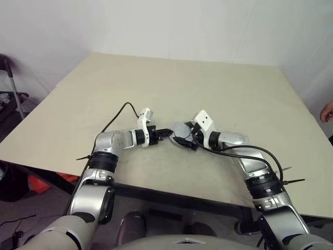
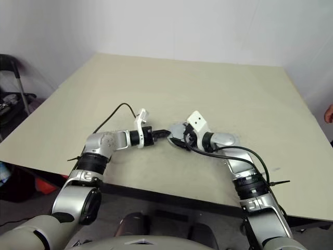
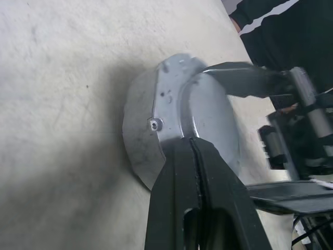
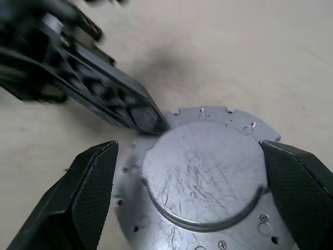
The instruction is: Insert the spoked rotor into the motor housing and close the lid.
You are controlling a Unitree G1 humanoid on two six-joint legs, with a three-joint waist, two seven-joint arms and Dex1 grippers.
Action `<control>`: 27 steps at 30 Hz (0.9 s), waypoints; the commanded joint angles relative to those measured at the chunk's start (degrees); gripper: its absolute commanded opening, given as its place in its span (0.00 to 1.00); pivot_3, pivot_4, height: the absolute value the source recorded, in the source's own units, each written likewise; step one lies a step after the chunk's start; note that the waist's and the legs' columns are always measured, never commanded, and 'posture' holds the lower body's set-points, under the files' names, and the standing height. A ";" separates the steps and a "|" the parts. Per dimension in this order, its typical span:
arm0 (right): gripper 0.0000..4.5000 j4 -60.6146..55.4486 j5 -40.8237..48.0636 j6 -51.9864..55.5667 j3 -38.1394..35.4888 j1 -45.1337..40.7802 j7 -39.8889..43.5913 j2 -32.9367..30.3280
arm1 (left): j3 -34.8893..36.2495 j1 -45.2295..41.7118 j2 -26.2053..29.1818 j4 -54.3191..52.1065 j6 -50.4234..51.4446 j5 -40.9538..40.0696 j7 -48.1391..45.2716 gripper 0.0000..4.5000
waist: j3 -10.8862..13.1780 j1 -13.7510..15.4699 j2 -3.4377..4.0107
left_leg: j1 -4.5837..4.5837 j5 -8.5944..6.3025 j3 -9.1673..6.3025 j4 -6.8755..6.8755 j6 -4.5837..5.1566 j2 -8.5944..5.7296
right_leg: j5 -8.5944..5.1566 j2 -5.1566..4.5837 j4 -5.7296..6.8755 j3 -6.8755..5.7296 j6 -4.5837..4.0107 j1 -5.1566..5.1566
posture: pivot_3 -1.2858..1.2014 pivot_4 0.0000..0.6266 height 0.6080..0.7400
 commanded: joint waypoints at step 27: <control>0.99 -0.93 21.38 40.58 -24.61 -1.69 -14.33 -1.74 | -0.74 4.78 -1.22 -3.75 2.70 -0.65 4.10 0.00 | 0.00 -0.22 0.11 | -0.14 0.06 0.00 0.05 -0.09 -0.04 | 0.01 -0.01 0.02 0.04 0.01 -0.12 | 0.52 0.00 1.00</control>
